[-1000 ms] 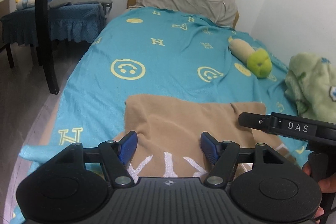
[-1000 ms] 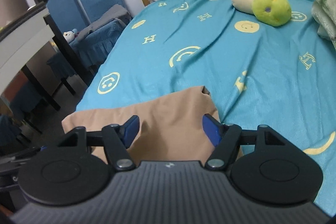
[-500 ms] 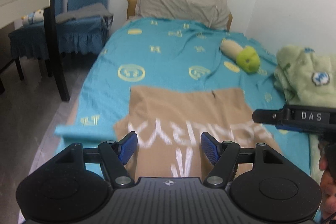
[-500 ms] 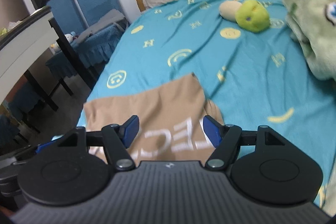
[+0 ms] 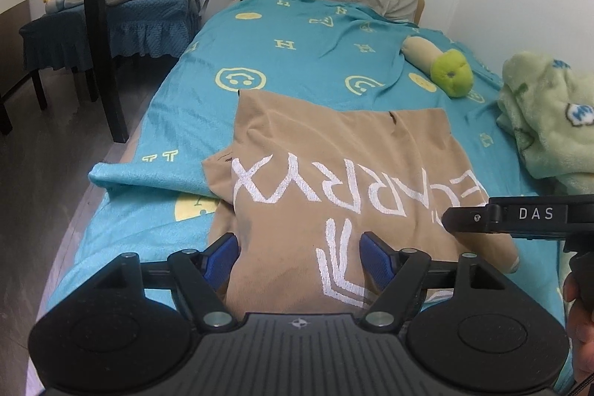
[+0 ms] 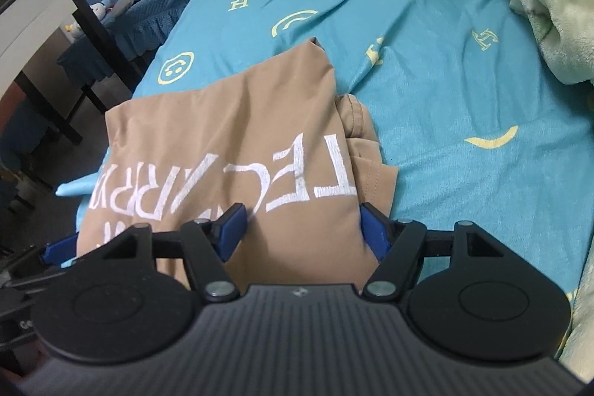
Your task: Fold clothes
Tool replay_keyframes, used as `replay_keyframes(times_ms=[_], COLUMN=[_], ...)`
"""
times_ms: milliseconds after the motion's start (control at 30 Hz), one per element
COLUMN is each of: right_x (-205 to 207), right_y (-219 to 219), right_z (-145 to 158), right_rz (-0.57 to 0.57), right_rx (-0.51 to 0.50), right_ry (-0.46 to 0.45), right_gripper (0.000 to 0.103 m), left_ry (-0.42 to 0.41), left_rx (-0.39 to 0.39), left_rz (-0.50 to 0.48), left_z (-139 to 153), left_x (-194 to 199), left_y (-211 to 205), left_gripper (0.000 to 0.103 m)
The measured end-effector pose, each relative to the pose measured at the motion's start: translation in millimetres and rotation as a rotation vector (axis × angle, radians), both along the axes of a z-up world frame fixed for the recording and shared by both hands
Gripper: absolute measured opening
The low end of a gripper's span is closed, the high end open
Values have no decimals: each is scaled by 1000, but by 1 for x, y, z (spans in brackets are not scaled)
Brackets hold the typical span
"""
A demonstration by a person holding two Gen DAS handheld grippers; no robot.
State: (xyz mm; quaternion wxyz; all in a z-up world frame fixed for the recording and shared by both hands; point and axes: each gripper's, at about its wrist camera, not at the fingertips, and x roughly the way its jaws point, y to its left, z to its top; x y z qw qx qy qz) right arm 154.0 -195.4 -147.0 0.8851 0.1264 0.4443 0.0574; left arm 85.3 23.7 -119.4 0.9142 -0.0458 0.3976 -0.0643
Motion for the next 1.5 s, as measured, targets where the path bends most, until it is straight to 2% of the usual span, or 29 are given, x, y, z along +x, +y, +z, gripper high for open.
replay_keyframes(times_ms=[133, 200, 367, 467, 500, 567, 667, 800, 900, 1000, 1033, 1100, 1167, 1267, 1333, 1367, 1433, 1500], right_x=[1, 2, 3, 3, 3, 4, 4, 5, 5, 6, 6, 5, -2, -14, -22, -25, -33, -36], right_y=[-2, -4, -7, -7, -8, -8, -9, -12, -13, -15, -16, -21, -28, -37, -36, -36, -35, -27], right_z=[0, 1, 0, 0, 0, -1, -1, -2, -3, -4, -3, 0, 13, 29, 32, 33, 35, 25], right_rz=[-2, -5, -19, -26, -28, -32, -38, -52, -63, -78, -89, -126, -175, -229, -218, -212, -200, -194], right_rx=[9, 15, 31, 40, 43, 48, 55, 75, 91, 107, 115, 136, 190, 296, 406, 461, 571, 646], right_ry=[3, 6, 18, 22, 23, 24, 27, 35, 40, 45, 45, 41, -3, -57, -47, -42, -31, 42], right_gripper=[69, 69, 69, 69, 69, 69, 69, 69, 69, 69, 69, 70, 70, 70, 73, 79, 85, 85], left_ry=[-9, -12, 53, 134, 151, 193, 279, 367, 342, 280, 260, 203, 159, 195, 217, 221, 230, 235], left_rx=[-18, -76, -298, -491, -530, -558, -593, -716, -810, -856, -878, -916, -925, -860, -865, -876, -897, -915], left_rz=[12, 14, 11, -27, -28, -5, 79, 199, 277, 349, 364, 346, 331, 338, 365, 380, 410, 437], left_z=[9, 17, 25, 19, 16, 7, -15, -45, -55, -57, -57, -52, -46, -50, -56, -58, -64, -68], left_x=[-7, -15, -34, -42, -43, -39, -25, -8, -4, -4, -5, -9, -12, -7, -4, -3, 1, 3], left_y=[0, 3, 14, 23, 25, 26, 31, 43, 53, 63, 65, 66, 65, 58, 58, 59, 61, 63], left_gripper=[75, 76, 78, 78, 79, 80, 79, 77, 74, 67, 63, 63, 63, 63, 62, 61, 59, 52])
